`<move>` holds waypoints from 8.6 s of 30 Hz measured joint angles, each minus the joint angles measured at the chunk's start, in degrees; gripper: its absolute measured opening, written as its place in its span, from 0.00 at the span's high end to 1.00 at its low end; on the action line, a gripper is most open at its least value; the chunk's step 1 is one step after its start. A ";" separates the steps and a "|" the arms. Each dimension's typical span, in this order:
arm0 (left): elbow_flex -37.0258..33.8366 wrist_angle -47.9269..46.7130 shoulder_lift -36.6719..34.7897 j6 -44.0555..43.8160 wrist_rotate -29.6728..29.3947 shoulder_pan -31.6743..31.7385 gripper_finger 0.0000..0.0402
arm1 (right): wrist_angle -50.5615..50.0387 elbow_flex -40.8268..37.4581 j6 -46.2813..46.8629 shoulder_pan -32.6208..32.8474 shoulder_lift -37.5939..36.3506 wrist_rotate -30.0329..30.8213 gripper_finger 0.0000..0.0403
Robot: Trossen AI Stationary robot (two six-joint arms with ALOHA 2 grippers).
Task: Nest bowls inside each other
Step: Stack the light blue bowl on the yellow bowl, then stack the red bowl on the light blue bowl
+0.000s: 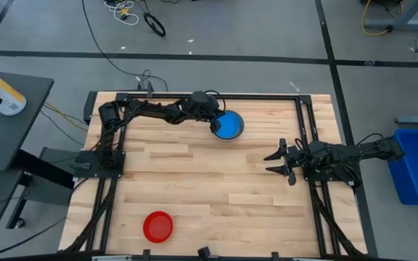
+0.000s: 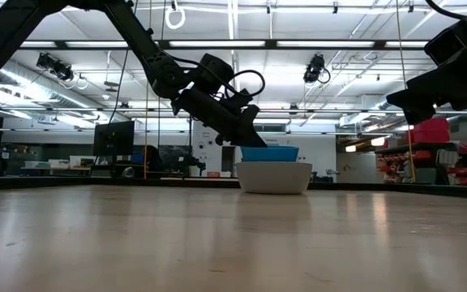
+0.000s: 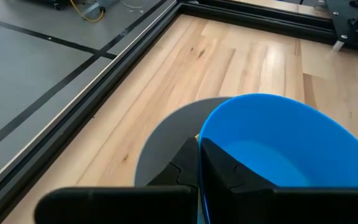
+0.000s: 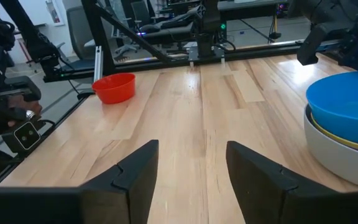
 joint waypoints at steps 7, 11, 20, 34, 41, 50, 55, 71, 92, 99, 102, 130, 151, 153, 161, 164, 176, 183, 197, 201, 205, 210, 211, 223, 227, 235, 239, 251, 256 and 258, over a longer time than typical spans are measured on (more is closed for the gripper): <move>0.00 0.00 0.00 0.68 0.21 -0.31 0.91 | 0.00 0.00 0.00 -0.01 0.01 0.00 0.48; 0.00 -0.07 0.00 1.90 0.17 -0.73 0.87 | 0.00 0.00 0.00 -0.01 0.01 -0.02 0.46; 0.00 0.20 0.00 1.97 -0.10 -1.42 0.67 | 0.00 0.00 0.26 -0.02 0.00 -0.07 0.44; 0.00 -0.04 0.00 1.97 -0.74 -1.58 0.42 | 0.00 0.00 0.26 0.00 0.00 -0.15 0.38; -0.04 -1.51 -2.10 3.26 1.87 -3.24 0.41 | -0.02 0.00 0.26 0.00 0.00 -0.15 0.36; -6.04 -6.48 -15.51 6.47 -0.39 -5.39 0.41 | -0.02 0.00 0.88 0.00 0.25 -0.59 0.33; -17.71 -5.23 -29.27 3.49 -0.17 -7.07 0.41 | 0.15 0.00 1.91 0.00 0.77 -1.78 0.32; -48.53 -17.41 -68.51 -21.14 -7.46 -40.23 0.41 | 0.33 0.00 2.38 0.00 0.83 -2.08 0.40; -53.56 5.78 -48.10 -38.65 -21.76 -70.71 0.41 | 0.35 0.00 1.52 0.00 0.81 -2.13 0.50; -50.98 10.15 -40.29 -41.66 -21.82 -73.00 0.41 | 0.93 0.00 1.64 0.00 0.81 -5.03 0.54; -50.31 10.23 -38.45 -42.65 -21.88 -73.42 0.41 | 0.93 0.00 1.73 0.00 0.81 -5.04 0.55; -50.21 9.22 -36.23 -47.30 -23.75 -73.51 0.41 | 0.91 0.00 1.73 0.00 0.81 -5.09 0.67; -47.39 9.01 -30.09 -52.26 -25.97 -75.07 0.41 | 0.90 0.00 1.94 0.00 0.81 -5.36 0.73; -47.36 9.20 -28.81 -53.41 -26.19 -75.04 0.41 | 0.92 0.00 1.92 0.00 0.81 -6.10 0.74; -47.34 12.08 -27.30 -53.50 -25.61 -75.07 0.42 | 0.94 0.00 1.92 0.00 0.81 -6.14 0.74; -47.34 11.81 -27.28 -53.35 -25.58 -75.04 0.46 | 0.96 0.00 1.93 0.02 0.81 -6.15 0.73; -47.34 11.61 -27.28 -51.84 -25.73 -75.07 0.78 | 0.98 0.00 1.92 0.02 0.81 -6.16 0.68; -47.34 11.44 -27.28 -48.94 -28.70 -75.04 0.97 | 0.99 0.00 1.93 0.02 0.81 -6.16 0.65; -47.36 24.44 -27.28 -21.59 -52.15 -70.28 0.99 | 1.03 0.00 0.91 0.00 0.81 -6.10 0.59; -47.36 35.96 -27.28 -6.63 -50.92 -65.23 0.99 | 1.03 0.00 0.27 0.00 0.81 -6.10 0.57; -47.36 39.47 -27.28 -1.24 -42.36 -57.17 0.99 | 1.03 0.00 0.20 0.00 0.81 -6.10 0.56; -47.41 42.39 -27.28 2.35 -31.84 -46.46 0.99 | 1.02 0.00 0.20 0.00 0.81 -6.08 0.53; -47.41 43.26 -27.28 3.09 -29.09 -44.13 0.99 | 1.03 0.00 0.20 0.00 0.81 -6.05 0.53; -49.47 54.37 -27.31 4.41 -5.20 -20.81 0.99 | 1.01 0.00 0.24 0.00 0.83 -6.16 0.47; -49.33 52.62 -27.28 0.10 0.29 -13.08 0.99 | 1.01 0.00 -0.12 0.00 0.83 -6.38 0.46; -39.10 44.54 -27.05 -0.76 10.44 -5.80 0.99 | 1.03 0.00 -1.53 0.00 0.83 -6.38 0.43; -31.65 40.92 -22.05 1.74 12.16 -5.78 0.99 | 1.03 0.00 -1.53 0.00 0.83 -6.38 0.42; -15.98 40.49 -2.70 -2.93 16.52 0.13 0.99 | 1.10 0.00 0.20 0.00 1.15 -7.37 0.36; -12.69 36.58 -0.96 -3.34 15.67 0.94 0.99 | 1.25 0.00 0.20 0.00 2.30 -7.63 0.35; -11.94 34.17 -0.96 -3.30 14.95 1.34 0.99 | 1.25 0.00 0.20 0.02 2.77 -7.61 0.34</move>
